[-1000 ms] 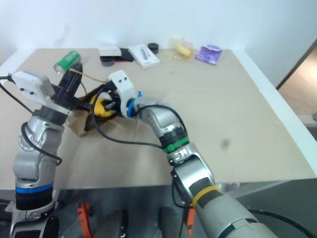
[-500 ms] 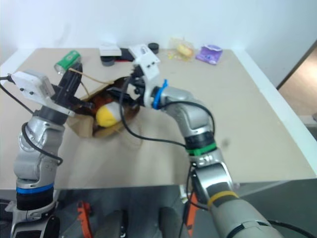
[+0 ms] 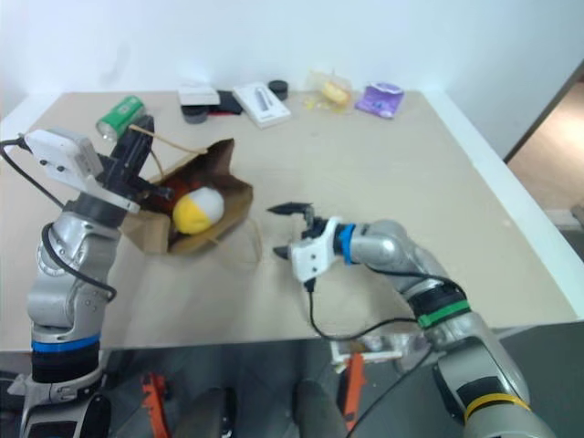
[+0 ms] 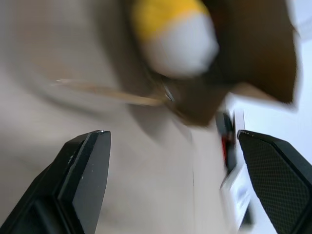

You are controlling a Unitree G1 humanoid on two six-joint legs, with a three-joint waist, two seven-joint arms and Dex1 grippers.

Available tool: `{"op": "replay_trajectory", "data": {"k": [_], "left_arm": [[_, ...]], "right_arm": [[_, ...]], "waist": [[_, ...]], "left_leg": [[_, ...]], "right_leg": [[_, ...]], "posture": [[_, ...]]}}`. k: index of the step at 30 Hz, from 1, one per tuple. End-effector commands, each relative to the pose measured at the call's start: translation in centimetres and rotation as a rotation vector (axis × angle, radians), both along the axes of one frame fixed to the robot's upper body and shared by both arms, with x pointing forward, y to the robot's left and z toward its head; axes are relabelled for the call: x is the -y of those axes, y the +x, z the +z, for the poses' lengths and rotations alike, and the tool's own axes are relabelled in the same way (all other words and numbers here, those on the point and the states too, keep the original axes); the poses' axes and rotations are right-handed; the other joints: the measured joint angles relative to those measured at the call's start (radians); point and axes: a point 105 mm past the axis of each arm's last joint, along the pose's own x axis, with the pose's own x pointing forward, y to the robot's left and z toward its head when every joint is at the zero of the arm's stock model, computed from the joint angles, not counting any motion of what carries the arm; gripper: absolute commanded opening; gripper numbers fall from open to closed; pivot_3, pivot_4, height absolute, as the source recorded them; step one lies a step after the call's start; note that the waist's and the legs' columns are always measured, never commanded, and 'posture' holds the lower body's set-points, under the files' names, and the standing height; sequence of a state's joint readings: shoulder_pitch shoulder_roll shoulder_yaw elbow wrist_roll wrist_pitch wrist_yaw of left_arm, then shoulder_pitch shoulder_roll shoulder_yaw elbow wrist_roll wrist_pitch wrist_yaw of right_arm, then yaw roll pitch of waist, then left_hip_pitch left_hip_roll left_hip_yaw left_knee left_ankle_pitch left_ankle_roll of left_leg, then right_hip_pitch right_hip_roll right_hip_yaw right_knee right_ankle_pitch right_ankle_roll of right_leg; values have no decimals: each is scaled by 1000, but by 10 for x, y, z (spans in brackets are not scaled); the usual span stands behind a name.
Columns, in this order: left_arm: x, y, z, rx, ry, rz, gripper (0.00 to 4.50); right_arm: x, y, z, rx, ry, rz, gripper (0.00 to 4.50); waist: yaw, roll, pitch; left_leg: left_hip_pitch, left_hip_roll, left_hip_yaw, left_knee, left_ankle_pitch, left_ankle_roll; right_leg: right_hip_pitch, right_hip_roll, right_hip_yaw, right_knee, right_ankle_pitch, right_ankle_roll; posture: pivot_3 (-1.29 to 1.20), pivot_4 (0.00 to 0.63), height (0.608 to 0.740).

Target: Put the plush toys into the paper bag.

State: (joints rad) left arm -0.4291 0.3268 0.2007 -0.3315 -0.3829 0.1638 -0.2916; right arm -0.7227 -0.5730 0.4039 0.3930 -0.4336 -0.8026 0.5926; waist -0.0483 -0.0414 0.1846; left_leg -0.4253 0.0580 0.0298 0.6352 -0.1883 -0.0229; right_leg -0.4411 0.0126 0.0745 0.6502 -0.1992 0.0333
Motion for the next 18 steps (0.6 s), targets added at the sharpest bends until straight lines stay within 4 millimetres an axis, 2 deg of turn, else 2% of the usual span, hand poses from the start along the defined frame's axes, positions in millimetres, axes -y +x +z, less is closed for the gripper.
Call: {"op": "replay_trajectory", "data": {"k": [1,4,5,6,8,9,12,13,15,16,17,18], "left_arm": [[-1,-6,15,58,-1,0,0],[-1,-6,15,58,-1,1,0],[-1,-6,15,58,-1,2,0],[-1,-6,15,57,0,3,0],[-2,-6,15,56,0,5,0],[-2,-6,15,55,-1,6,0],[-2,-6,14,52,-2,7,0],[-3,-6,15,52,-1,8,0],[-4,-5,16,54,-3,11,0],[-5,-5,18,56,-6,13,0],[-5,-5,19,58,-9,13,0],[-5,-5,20,58,-11,13,0]], "right_arm": [[-16,-2,8,55,71,62,4478],[-24,-3,25,72,175,81,4478],[-25,-3,32,74,212,83,4096],[-26,-3,39,67,251,84,3994],[-27,-4,49,65,294,88,3375],[-28,-4,52,65,306,91,2849],[-28,-5,68,81,366,91,1790],[-27,-4,77,89,398,89,1540],[-25,-3,95,103,453,81,740],[-24,-2,104,111,477,78,577],[-23,-2,112,120,498,76,58],[-22,-1,123,125,527,71,58]], "waist": [[1,0,0],[0,0,0],[0,0,0],[0,0,0],[1,0,0],[1,0,0],[1,0,0],[1,0,0],[2,0,0],[2,0,0],[1,0,0],[2,0,0]], "left_leg": [[0,0,0,0,0,0],[1,0,0,0,1,-1],[1,0,-1,0,1,-1],[1,0,-1,0,1,-1],[1,0,-1,0,2,-2],[1,0,-1,1,2,-2],[1,0,-1,1,2,-2],[1,0,0,1,2,-2],[1,0,-1,1,2,-2],[1,0,-1,1,2,-2],[1,0,-1,1,2,-2],[1,1,0,1,2,-2]], "right_leg": [[0,0,0,0,0,0],[0,0,0,0,1,-1],[1,0,0,0,1,-1],[1,0,0,0,2,-1],[1,0,0,0,2,-1],[1,0,0,0,2,0],[2,0,0,0,2,0],[2,0,0,0,2,0],[1,0,0,0,3,0],[2,0,0,0,3,0],[1,0,0,0,3,0],[1,0,0,0,3,0]], "posture": [[0,150,740],[0,150,740],[0,150,740],[0,150,740],[0,150,740],[0,150,740],[0,150,740],[0,150,740],[0,150,740],[0,150,740],[0,150,740],[0,150,740]]}}
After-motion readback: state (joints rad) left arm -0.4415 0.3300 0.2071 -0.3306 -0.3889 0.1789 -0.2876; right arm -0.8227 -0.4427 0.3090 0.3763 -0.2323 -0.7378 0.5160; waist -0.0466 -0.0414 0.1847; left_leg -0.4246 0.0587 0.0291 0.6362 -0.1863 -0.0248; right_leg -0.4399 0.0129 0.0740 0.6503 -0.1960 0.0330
